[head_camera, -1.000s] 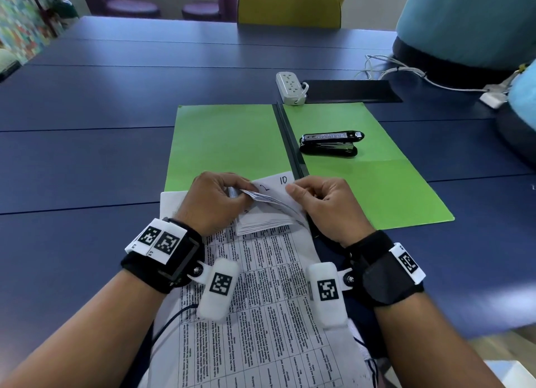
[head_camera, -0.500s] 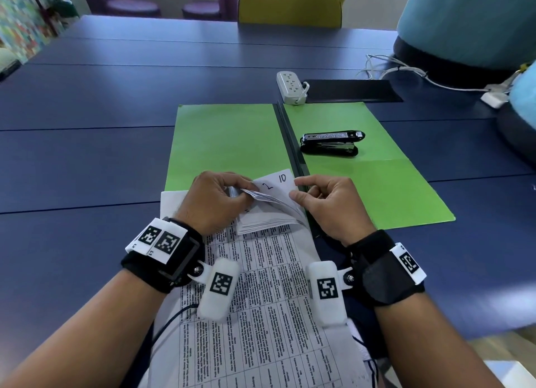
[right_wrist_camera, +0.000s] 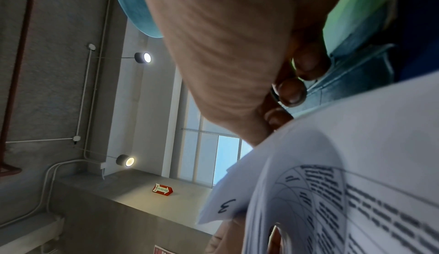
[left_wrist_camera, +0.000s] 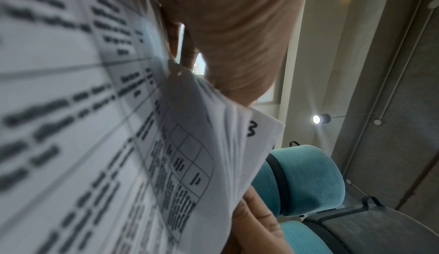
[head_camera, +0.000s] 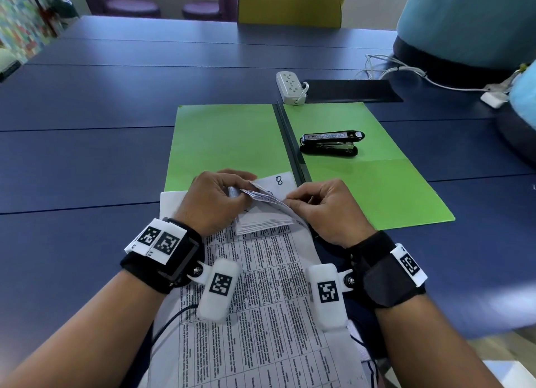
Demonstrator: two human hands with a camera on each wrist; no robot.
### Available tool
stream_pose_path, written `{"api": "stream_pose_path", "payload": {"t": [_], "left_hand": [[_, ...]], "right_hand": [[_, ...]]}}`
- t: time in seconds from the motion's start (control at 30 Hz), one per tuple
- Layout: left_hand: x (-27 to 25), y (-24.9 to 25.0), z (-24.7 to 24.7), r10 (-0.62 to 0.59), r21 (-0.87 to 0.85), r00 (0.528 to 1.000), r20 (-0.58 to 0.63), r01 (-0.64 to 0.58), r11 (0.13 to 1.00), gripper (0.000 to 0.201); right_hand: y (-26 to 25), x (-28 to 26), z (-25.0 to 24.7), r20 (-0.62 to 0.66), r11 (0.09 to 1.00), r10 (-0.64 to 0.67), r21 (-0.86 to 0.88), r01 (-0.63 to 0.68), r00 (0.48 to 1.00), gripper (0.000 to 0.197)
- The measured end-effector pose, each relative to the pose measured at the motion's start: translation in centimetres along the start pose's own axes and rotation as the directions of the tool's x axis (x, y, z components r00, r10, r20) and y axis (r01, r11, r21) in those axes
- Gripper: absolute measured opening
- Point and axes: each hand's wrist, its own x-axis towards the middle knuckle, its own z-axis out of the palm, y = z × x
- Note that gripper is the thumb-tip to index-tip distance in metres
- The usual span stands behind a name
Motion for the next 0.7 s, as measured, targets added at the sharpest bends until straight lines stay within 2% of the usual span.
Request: {"api": "stream_pose_path", "payload": {"t": [0.13,0.2,0.3,0.37,0.47,0.7], "left_hand": [[0.1,0.1,0.1,0.000,0.014,1.000,-0.011,0.000,1.000,0.031],[0.1,0.1,0.1,-0.003,0.012,1.000,-0.010,0.003,1.000,0.026],[-0.1,0.2,0.0,0.001,0.004,1.000,-0.005,-0.001,1.000,0.025],[-0.1,0.2,-0.1,0.007,0.004,1.000,-0.002,-0.007,1.000,0.027],[0.0,0.1,0.0,0.008,0.006,1.000,0.000,-0.008,1.000,0.025],[0.0,0.0,-0.1,0.014,0.001,1.000,-0.001,-0.014,1.000,0.026]], "right_hand": [[-0.2,-0.1,0.0,-0.014,1.000,-0.020,-0.006,0.020,1.000,0.016],[-0.1,0.0,0.0,-0.070,1.000,0.002,0.032,0.000,0.998,0.023],[0.3,0.3,-0.1,-0.150,0.994,0.065,0.095,-0.051,0.987,0.013],[0.6,0.5,0.0,-0.147,0.994,0.086,0.081,-0.074,0.985,0.006],[1.1,0.7,0.0,-0.140,0.996,0.088,0.030,-0.085,0.986,0.027],[1.3,0.8,-0.1,-0.153,0.998,0.063,0.025,-0.060,0.986,0.029]]}}
